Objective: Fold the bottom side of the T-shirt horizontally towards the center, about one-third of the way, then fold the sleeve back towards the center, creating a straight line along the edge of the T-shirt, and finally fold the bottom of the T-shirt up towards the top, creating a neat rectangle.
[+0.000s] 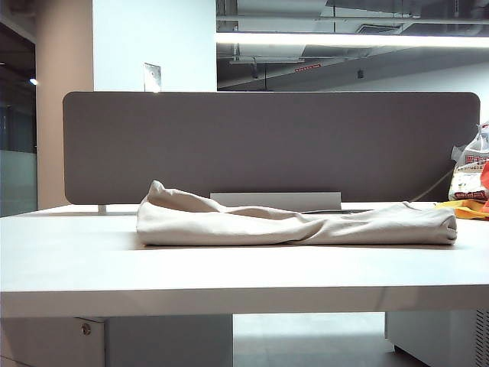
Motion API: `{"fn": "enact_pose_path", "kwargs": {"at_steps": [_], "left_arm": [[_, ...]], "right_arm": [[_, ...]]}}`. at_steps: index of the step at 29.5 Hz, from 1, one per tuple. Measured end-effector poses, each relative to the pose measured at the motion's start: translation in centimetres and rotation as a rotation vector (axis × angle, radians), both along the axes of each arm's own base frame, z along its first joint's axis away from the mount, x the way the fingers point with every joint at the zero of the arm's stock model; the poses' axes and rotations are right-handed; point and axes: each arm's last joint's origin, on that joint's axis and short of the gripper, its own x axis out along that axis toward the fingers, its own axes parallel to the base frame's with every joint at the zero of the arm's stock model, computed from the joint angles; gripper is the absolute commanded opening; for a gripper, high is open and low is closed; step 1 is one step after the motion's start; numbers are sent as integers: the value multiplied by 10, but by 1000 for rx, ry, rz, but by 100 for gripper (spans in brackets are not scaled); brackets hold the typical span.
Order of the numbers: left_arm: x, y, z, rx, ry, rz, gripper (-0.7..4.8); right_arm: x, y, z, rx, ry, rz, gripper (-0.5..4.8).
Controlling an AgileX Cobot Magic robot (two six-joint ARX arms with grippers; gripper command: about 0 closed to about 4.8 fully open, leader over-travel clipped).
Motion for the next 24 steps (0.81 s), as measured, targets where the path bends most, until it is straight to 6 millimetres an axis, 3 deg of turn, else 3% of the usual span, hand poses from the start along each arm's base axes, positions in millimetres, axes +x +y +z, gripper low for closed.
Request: {"fn": "enact_pose_path", "kwargs": {"at_steps": [13, 16, 21, 24], "left_arm": [[0, -1, 2, -40, -15, -17, -4], [1, 0, 2, 36, -34, -15, -4], [9, 17, -2, 125, -144, 154, -4], [13, 20, -8, 141, -211, 156, -4]], "right_arm": [[-1, 0, -2, 2, 27, 1, -1], [-1, 0, -2, 2, 27, 1, -1], [-1, 0, -2, 2, 27, 1, -1], [-1, 0, -2, 2, 27, 1, -1]]}}
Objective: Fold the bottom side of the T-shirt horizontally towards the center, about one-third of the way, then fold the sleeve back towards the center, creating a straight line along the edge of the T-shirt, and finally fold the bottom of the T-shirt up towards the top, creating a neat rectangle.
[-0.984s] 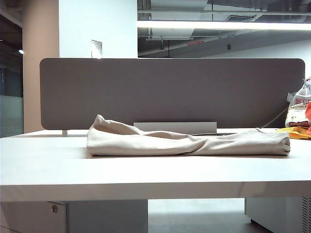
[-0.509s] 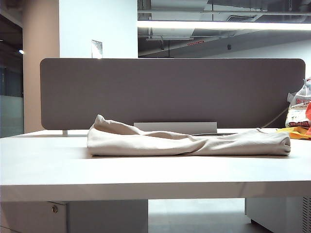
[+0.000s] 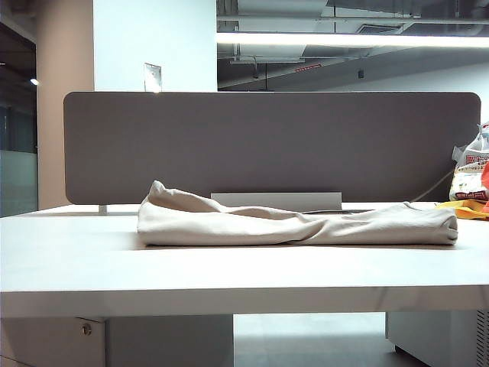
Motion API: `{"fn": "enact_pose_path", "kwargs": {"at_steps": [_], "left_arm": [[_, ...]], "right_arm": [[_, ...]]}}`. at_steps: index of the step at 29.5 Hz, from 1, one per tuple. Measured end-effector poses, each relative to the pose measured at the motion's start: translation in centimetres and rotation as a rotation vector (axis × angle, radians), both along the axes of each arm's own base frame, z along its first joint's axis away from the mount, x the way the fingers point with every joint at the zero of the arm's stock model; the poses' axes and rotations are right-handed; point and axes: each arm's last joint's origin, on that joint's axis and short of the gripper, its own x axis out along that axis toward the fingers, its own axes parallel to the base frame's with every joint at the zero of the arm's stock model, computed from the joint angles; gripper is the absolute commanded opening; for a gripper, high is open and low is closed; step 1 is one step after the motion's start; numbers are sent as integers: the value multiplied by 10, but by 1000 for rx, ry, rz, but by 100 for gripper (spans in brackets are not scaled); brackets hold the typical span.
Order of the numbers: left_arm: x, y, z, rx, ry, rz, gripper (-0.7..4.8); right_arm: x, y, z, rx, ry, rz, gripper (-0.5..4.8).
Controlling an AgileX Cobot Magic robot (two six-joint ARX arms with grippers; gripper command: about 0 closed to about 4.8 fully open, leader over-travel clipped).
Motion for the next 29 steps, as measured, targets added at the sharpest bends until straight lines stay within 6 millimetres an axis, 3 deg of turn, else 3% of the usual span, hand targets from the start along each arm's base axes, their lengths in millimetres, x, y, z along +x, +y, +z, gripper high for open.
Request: {"fn": "enact_pose_path", "kwargs": {"at_steps": [7, 24, 29], "left_arm": [[2, 0, -5, 77, -19, -21, -4], [2, 0, -7, 56, 6, -20, -4], [2, 0, -7, 56, 6, -20, -4]], "right_arm": [[0, 0, 0, 0, 0, 0, -1], [0, 0, 0, -1, 0, 1, -1], [-10, -3, 9, -129, -226, -52, -1]]}}
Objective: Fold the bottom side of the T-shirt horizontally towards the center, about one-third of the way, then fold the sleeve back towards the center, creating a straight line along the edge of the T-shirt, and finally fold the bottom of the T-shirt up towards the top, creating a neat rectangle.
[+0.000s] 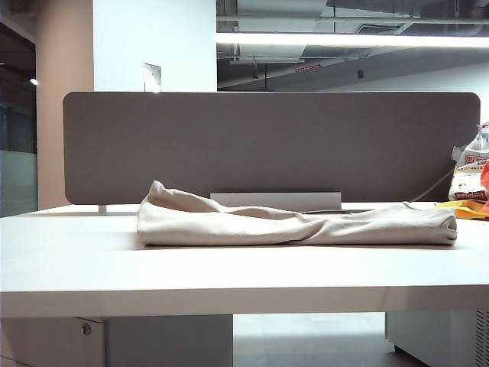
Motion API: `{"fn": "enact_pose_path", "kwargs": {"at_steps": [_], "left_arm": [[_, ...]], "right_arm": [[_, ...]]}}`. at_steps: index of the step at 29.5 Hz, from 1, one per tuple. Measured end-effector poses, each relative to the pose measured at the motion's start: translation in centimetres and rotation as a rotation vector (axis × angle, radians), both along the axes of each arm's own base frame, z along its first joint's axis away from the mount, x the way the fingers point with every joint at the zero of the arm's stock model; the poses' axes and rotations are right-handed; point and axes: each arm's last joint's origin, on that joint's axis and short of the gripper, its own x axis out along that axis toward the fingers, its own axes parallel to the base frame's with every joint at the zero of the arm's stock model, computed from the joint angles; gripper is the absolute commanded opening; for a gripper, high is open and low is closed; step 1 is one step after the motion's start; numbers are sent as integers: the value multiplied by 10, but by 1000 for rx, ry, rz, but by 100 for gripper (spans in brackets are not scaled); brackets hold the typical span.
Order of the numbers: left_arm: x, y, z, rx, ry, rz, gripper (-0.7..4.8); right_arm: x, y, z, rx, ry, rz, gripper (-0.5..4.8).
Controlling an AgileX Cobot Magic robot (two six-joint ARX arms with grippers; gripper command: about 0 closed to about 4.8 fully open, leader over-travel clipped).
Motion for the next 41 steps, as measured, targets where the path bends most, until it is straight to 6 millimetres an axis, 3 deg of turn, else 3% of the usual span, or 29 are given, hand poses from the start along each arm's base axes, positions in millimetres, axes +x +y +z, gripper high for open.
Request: {"fn": "enact_pose_path", "kwargs": {"at_steps": [4, 11, 41], "left_arm": [[0, 0, 0, 0, 0, 0, -4], [0, 0, 0, 0, 0, 0, -4], [0, 0, 0, 0, 0, 0, -4]], "right_arm": [[-4, -3, 2, -40, -116, -100, -1], [-8, -4, -1, -47, -176, -121, -1], [-8, -4, -4, -81, -143, -116, -1]]}}
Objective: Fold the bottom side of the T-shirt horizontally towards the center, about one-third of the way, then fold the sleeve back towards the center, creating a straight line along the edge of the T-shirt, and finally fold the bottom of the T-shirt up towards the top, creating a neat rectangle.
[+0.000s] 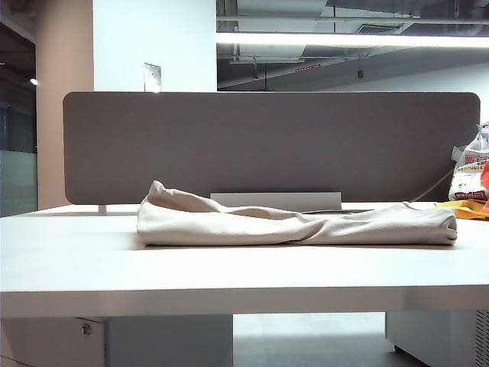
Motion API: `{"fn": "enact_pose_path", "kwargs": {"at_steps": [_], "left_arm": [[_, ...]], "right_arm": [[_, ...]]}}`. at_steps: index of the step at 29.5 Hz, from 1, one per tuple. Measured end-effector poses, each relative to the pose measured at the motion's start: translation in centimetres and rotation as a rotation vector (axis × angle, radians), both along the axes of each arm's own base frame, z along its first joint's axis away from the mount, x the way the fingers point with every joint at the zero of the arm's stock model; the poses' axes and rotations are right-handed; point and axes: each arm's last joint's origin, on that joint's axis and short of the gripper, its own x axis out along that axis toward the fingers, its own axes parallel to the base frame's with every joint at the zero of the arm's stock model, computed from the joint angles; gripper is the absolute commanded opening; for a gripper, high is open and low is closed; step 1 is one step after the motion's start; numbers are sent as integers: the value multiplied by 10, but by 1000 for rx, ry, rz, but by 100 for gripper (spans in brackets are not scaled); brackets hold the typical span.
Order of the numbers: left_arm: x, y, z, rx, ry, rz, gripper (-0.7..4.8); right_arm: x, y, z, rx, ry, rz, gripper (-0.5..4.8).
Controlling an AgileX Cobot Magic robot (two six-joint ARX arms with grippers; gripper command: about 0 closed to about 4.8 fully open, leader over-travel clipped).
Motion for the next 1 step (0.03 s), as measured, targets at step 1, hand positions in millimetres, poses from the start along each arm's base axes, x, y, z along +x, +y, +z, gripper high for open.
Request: {"fn": "enact_pose_path", "kwargs": {"at_steps": [1], "left_arm": [[0, 0, 0, 0, 0, 0, -4]], "right_arm": [[0, 0, 0, 0, 0, 0, -1]]}}
